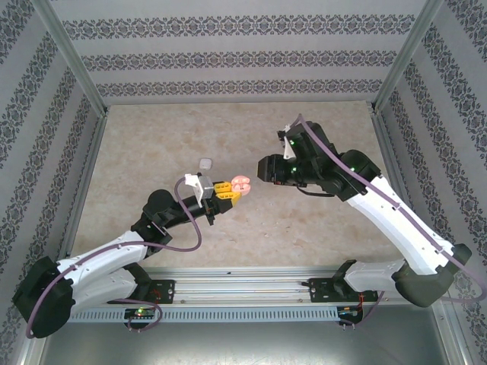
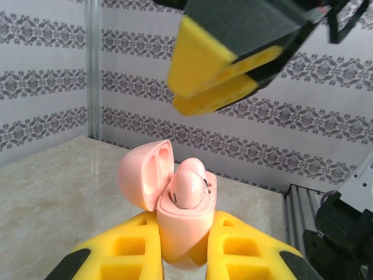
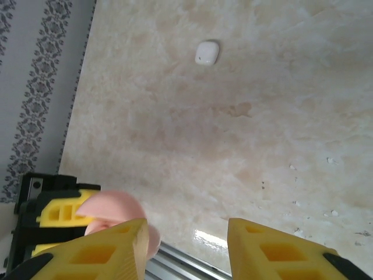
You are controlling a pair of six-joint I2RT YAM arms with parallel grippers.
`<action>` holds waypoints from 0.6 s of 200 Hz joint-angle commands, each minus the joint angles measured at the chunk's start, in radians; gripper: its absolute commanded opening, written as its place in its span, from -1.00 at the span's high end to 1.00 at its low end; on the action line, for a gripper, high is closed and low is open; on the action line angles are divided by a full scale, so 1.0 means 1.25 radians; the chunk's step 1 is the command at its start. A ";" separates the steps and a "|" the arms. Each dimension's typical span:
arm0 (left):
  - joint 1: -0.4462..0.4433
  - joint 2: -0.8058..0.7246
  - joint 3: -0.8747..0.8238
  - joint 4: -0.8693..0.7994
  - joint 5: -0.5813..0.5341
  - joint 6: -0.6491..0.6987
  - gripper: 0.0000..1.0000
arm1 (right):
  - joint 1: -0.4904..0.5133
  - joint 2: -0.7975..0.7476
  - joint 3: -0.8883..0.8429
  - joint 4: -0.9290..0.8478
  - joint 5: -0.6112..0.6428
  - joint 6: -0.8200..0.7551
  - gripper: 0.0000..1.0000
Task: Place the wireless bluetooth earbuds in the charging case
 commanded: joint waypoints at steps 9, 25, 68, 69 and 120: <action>0.010 -0.006 0.039 -0.005 0.084 -0.025 1.00 | -0.068 0.009 -0.046 0.072 -0.160 -0.011 0.22; 0.010 0.005 0.051 -0.006 0.108 -0.033 1.00 | -0.089 0.018 -0.088 0.136 -0.240 0.013 0.27; 0.012 0.042 0.085 -0.006 0.136 -0.047 1.00 | -0.084 0.034 -0.159 0.301 -0.430 0.071 0.37; 0.012 0.044 0.085 -0.006 0.136 -0.047 1.00 | -0.084 0.033 -0.160 0.304 -0.432 0.072 0.37; 0.018 0.065 0.100 -0.013 0.107 -0.096 1.00 | -0.082 -0.015 -0.210 0.349 -0.488 0.078 0.44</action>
